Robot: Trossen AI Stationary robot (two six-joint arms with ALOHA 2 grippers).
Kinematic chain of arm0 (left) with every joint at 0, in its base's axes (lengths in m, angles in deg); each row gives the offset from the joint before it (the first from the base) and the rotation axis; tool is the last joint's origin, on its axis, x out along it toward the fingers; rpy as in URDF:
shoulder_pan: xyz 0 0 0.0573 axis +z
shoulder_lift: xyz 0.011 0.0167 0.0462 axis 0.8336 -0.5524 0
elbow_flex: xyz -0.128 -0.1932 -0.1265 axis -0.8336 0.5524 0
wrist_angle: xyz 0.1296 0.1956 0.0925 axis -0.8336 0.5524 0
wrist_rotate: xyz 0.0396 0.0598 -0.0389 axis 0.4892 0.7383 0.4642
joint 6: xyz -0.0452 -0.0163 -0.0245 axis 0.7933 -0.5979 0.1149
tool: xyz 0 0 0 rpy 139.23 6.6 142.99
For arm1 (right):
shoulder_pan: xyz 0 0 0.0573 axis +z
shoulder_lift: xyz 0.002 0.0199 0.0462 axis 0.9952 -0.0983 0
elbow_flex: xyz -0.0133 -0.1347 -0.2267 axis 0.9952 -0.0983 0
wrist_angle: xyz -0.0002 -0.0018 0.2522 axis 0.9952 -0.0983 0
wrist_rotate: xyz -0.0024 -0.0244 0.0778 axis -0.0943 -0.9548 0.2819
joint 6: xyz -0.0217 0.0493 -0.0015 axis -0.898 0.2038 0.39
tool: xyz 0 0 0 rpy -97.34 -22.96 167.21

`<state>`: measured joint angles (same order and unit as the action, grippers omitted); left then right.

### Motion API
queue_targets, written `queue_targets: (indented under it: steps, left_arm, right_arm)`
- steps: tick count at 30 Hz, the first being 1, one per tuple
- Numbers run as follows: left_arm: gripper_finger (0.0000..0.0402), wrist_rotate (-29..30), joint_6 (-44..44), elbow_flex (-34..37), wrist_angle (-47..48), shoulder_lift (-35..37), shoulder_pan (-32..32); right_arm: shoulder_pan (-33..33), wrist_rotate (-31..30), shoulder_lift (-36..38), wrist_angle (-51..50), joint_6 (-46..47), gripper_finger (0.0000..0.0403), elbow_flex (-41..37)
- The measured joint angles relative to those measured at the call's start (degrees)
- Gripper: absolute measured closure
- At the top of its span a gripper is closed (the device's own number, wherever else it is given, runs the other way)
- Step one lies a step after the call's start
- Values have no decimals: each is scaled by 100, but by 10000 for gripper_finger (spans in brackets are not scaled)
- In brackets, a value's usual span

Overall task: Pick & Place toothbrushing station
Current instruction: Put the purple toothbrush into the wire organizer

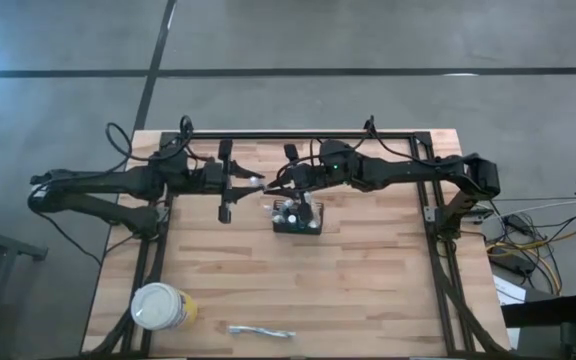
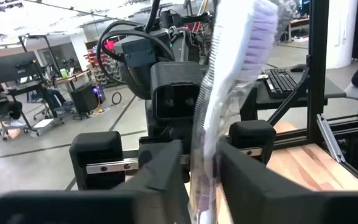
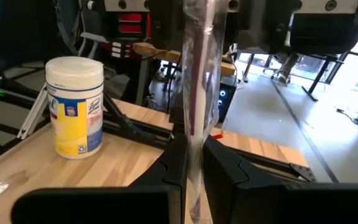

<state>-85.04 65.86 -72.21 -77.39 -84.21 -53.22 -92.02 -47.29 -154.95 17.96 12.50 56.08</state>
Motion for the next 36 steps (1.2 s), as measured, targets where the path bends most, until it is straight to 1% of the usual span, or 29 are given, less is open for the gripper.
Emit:
queue_targets:
  steps: [4,5,9,12,14,17,19,24,27,31,34,36]
  left_arm:
    - [372,-104,-126,2,36,-12,-3]
    - [377,-118,-143,2,51,-12,-3]
    - [375,-149,-183,2,69,-12,-3]
    - [376,-163,-213,9,124,-8,-9]
    - [376,-159,-227,13,145,38,-4]
    - [376,-158,-229,13,180,225,-4]
    - [376,-149,-229,12,200,352,0]
    - [376,-144,-173,11,464,574,2]
    - [376,-143,14,146,513,670,4]
    - [376,-10,283,511,454,709,15]
    - [376,60,491,906,-38,722,84]
    - [376,65,642,1185,-377,720,193]
  right_arm:
    - [0,-4,0,-4,-18,374,-12]
    - [0,-8,0,-7,-20,374,-17]
    - [-5,44,0,-18,-102,374,-38]
    - [-94,459,33,-201,-315,366,-42]
    - [-193,635,85,-278,-167,354,-55]
    - [-399,1168,224,-388,44,327,-143]
    - [-488,1301,295,-403,227,308,-224]
    - [-557,1303,586,-434,324,262,-529]
    - [-575,1171,938,-270,270,251,-926]
    - [-573,610,1624,269,173,257,-1815]
    - [-572,402,2241,902,95,271,-2646]
    - [-515,81,2604,1428,153,284,-3201]
